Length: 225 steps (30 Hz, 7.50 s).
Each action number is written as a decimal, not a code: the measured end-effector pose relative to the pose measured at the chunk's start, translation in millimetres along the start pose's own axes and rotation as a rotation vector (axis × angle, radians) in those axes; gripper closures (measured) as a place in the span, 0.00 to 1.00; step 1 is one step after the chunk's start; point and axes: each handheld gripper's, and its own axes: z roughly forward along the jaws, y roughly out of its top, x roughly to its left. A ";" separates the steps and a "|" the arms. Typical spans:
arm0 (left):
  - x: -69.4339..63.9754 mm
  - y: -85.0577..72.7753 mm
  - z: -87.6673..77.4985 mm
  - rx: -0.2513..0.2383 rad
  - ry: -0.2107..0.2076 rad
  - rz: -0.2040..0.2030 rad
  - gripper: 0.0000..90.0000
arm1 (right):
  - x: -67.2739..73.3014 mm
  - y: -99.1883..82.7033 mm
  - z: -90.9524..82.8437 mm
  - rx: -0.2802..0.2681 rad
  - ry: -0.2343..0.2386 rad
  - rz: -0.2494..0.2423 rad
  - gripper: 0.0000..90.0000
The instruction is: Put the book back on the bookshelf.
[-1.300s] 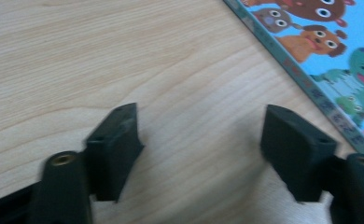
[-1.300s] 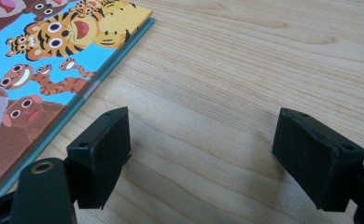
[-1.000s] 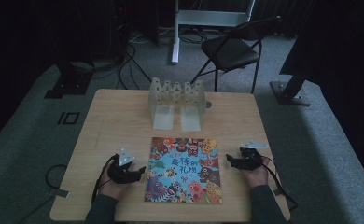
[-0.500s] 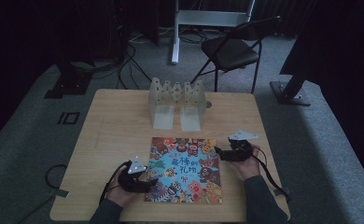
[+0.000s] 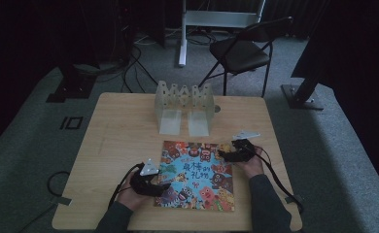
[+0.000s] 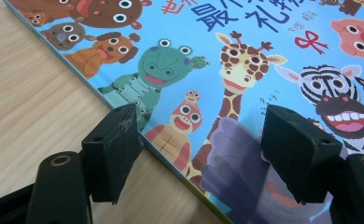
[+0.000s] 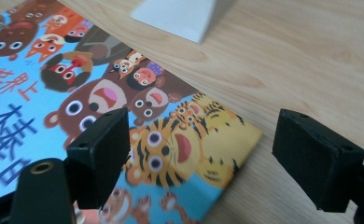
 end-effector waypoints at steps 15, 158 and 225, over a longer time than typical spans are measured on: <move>-21.1 15.1 14.2 0.019 0.027 0.096 0.24 | -31.2 -9.0 8.7 0.016 0.002 0.110 0.24; 26.0 75.6 -7.7 -0.378 -0.362 -0.067 0.62 | -1.6 51.5 -112.9 -0.249 0.101 0.052 0.52; -13.6 93.6 -63.8 -0.509 -0.156 0.283 0.88 | -31.0 -19.2 -58.6 -0.224 -0.104 0.216 0.51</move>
